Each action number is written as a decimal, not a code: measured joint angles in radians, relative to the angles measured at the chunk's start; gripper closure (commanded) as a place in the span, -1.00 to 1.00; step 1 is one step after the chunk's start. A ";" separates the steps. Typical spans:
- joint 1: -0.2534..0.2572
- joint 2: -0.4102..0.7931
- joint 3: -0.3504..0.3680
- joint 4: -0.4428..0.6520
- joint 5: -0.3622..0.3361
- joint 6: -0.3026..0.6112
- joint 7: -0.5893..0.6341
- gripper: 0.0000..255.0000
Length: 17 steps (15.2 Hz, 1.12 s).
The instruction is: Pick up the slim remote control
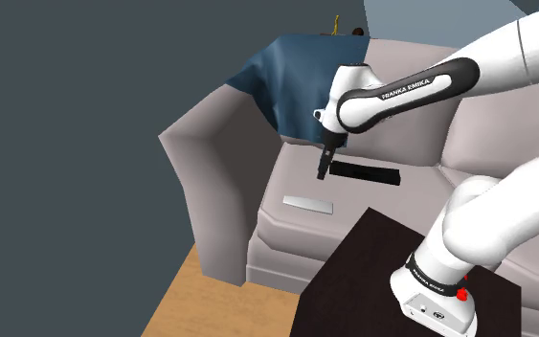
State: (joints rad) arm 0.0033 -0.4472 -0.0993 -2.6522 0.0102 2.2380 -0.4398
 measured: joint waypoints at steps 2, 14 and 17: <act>0.000 0.070 -0.011 -0.008 -0.006 0.073 -0.028 -1.00; -0.011 0.588 -0.062 0.101 0.039 0.456 -0.248 -1.00; -0.026 0.700 -0.051 0.136 0.060 0.527 -0.292 -1.00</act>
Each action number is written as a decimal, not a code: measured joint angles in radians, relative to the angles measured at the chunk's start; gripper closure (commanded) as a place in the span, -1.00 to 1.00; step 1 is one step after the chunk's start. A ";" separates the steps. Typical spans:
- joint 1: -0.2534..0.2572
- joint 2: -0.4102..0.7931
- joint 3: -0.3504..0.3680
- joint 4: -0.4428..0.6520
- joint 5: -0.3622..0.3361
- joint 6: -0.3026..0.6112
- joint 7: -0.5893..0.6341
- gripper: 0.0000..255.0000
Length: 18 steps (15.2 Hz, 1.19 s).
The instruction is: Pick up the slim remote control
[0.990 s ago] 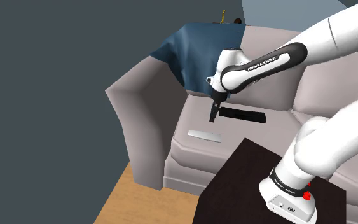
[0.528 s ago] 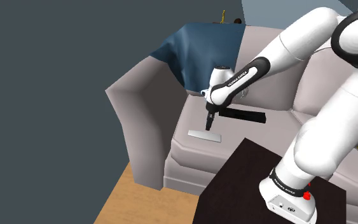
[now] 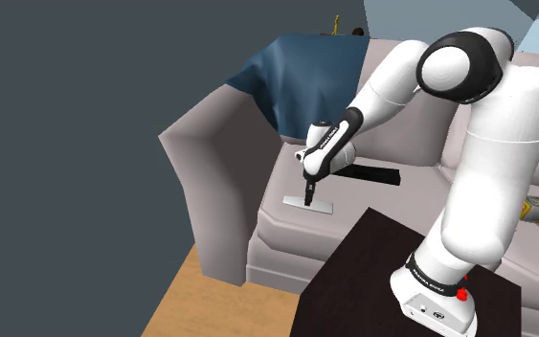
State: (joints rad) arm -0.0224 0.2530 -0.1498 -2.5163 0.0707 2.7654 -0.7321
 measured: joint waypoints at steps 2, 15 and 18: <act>-0.013 0.043 0.007 0.014 0.013 0.028 -0.020 -1.00; -0.032 0.130 0.032 0.031 0.041 0.099 -0.042 1.00; -0.032 0.130 0.032 0.032 0.040 0.098 -0.042 1.00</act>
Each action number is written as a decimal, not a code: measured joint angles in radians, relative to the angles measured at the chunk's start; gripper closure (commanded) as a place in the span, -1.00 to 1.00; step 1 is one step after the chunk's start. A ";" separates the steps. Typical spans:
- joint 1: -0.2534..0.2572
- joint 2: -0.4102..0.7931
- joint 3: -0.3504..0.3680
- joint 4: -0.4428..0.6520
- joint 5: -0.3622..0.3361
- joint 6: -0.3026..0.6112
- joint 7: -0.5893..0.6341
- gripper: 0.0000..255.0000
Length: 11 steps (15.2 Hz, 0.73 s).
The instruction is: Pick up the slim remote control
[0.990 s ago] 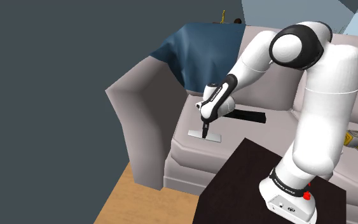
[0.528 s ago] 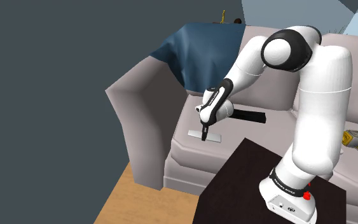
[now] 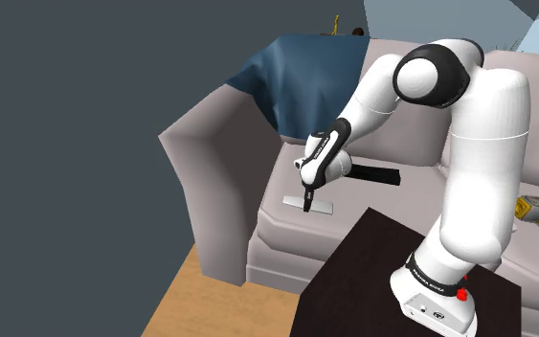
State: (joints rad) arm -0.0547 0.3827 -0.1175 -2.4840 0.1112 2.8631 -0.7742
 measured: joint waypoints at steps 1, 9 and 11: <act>0.002 -0.007 -0.002 -0.002 -0.002 -0.006 0.002 1.00; 0.026 -0.124 -0.037 -0.025 -0.041 -0.098 0.027 1.00; 0.033 -0.156 -0.044 -0.026 -0.054 -0.130 0.039 1.00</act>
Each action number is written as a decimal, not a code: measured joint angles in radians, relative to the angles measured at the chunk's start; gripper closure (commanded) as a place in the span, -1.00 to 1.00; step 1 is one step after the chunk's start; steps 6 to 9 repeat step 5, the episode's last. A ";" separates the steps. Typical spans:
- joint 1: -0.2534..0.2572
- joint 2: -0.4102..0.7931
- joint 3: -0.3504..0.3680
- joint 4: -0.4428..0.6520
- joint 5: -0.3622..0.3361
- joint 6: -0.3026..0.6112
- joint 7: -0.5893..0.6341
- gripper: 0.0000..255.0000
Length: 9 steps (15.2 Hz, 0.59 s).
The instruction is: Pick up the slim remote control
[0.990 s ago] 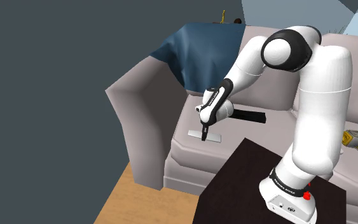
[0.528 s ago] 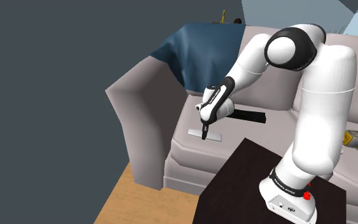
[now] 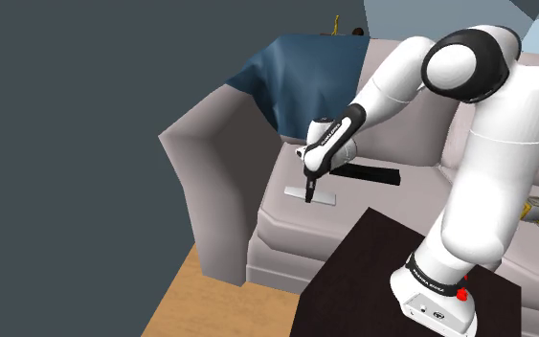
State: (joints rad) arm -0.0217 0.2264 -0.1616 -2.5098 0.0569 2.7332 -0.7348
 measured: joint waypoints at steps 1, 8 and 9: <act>0.001 -0.012 -0.003 0.000 -0.005 -0.011 0.002 1.00; 0.008 -0.062 -0.012 -0.004 -0.024 -0.057 0.017 1.00; 0.008 -0.062 -0.012 -0.004 -0.024 -0.057 0.017 1.00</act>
